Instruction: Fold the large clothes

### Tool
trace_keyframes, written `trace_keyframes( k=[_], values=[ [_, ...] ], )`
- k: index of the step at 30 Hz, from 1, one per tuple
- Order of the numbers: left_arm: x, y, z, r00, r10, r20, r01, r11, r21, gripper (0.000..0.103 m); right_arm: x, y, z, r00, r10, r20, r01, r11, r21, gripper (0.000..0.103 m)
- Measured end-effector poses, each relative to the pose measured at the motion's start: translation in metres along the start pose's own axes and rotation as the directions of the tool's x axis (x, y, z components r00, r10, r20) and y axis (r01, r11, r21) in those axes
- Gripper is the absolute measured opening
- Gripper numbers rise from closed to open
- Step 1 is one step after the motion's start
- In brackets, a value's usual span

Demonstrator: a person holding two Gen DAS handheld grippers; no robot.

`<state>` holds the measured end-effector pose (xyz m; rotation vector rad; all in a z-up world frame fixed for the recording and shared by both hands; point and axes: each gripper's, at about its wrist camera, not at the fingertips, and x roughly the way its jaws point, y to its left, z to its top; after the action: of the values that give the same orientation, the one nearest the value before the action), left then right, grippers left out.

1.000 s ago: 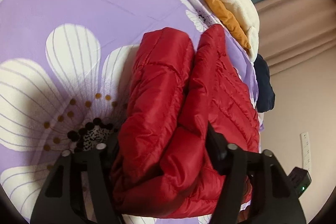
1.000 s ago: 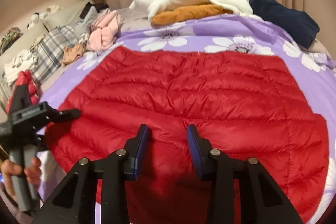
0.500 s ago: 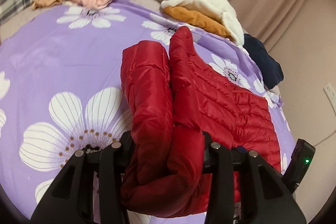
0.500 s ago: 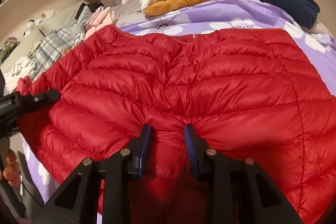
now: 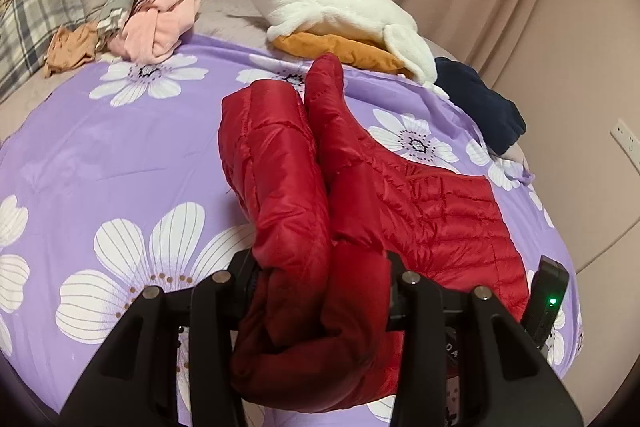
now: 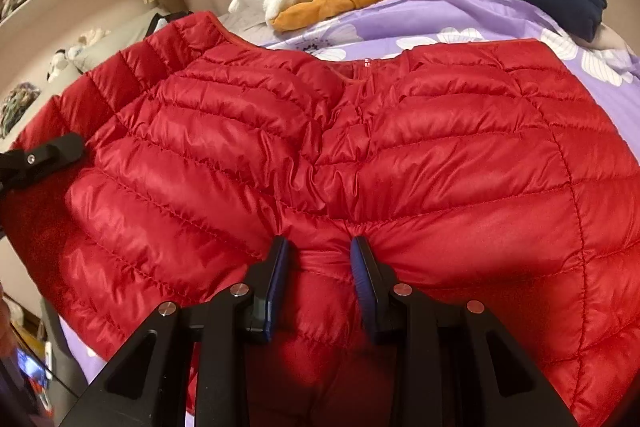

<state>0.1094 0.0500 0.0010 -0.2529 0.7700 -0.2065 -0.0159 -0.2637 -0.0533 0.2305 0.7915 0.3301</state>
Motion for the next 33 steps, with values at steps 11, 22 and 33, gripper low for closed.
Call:
trace_keyframes(
  k=[11, 22, 33],
  values=[
    [-0.007, -0.036, 0.003, 1.000, -0.010, 0.022, 0.008, 0.995, 0.100, 0.043, 0.001, -0.005, 0.000, 0.999, 0.032, 0.004, -0.032, 0.999, 0.028, 0.035],
    [-0.007, -0.070, 0.003, 0.999, -0.035, 0.018, 0.031, 0.982, 0.188, 0.043, 0.002, -0.008, -0.002, 0.998, 0.066, 0.011, -0.067, 0.996, 0.054, 0.035],
    [0.002, -0.108, -0.003, 0.999, -0.044, -0.009, 0.045, 0.957, 0.285, 0.044, 0.000, -0.014, -0.006, 0.995, 0.098, 0.011, -0.099, 0.993, 0.071, 0.035]
  ],
)
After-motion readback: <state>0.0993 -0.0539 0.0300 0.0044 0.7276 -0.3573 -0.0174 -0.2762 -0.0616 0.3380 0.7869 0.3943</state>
